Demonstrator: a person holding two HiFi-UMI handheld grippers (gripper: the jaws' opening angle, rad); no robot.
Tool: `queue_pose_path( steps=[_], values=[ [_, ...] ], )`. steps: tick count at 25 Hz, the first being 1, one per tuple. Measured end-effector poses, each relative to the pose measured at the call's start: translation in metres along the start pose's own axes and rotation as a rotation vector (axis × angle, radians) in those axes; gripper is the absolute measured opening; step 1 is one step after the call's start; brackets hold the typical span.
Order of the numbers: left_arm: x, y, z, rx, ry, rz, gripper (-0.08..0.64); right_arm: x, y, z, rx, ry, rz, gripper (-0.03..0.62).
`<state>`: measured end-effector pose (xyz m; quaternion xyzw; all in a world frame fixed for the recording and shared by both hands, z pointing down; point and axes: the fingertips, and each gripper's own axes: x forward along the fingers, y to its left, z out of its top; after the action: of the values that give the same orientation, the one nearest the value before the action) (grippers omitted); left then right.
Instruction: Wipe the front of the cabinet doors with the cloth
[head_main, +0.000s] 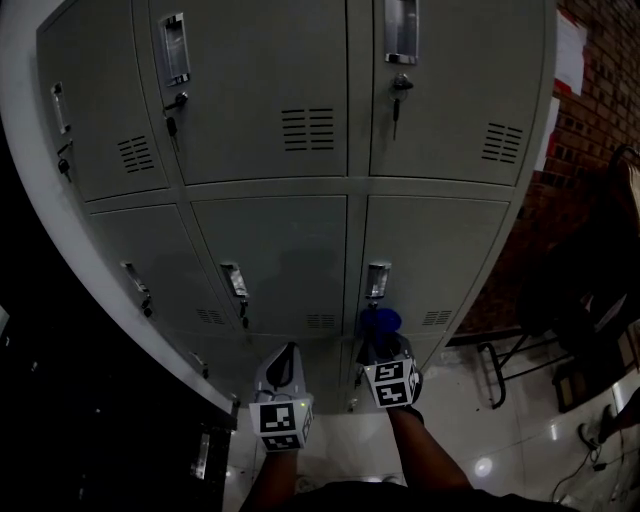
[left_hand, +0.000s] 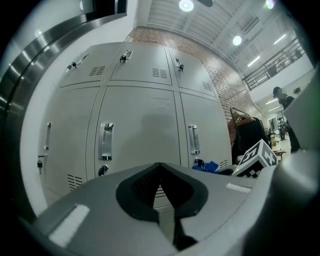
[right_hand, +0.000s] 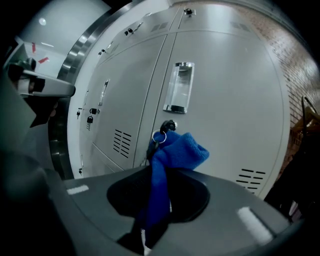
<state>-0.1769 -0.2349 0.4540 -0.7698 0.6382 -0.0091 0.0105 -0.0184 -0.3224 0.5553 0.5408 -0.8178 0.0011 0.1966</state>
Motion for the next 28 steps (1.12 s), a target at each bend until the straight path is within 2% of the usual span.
queue_pose_path(
  steps=[3, 6, 8, 11, 16, 20, 23, 28],
  values=[
    [-0.002, -0.011, -0.004, 0.01, 0.007, -0.015, 0.017, -0.012, -0.015, -0.022, -0.002, 0.041, -0.036, 0.077],
    [-0.001, -0.023, -0.006, 0.009, 0.01, -0.039, 0.017, -0.029, -0.044, -0.033, 0.042, 0.047, -0.108, 0.077],
    [0.001, -0.031, -0.003, 0.004, 0.003, -0.052, 0.017, -0.043, -0.065, -0.024, 0.062, 0.01, -0.153, 0.076],
    [0.003, -0.042, 0.003, 0.007, -0.008, -0.076, 0.017, -0.067, -0.08, 0.013, 0.098, -0.093, -0.177, 0.075],
    [0.006, -0.058, 0.008, 0.032, -0.014, -0.104, 0.017, -0.105, -0.072, 0.076, 0.154, -0.247, -0.112, 0.075],
    [0.004, -0.063, 0.02, 0.014, -0.036, -0.122, 0.017, -0.137, -0.055, 0.118, 0.138, -0.36, -0.054, 0.075],
    [0.002, -0.062, 0.031, -0.002, -0.054, -0.133, 0.017, -0.151, -0.039, 0.133, 0.119, -0.407, -0.019, 0.075],
    [0.002, -0.059, 0.033, 0.05, -0.057, -0.112, 0.017, -0.158, -0.027, 0.131, 0.095, -0.412, -0.006, 0.075]
  ],
)
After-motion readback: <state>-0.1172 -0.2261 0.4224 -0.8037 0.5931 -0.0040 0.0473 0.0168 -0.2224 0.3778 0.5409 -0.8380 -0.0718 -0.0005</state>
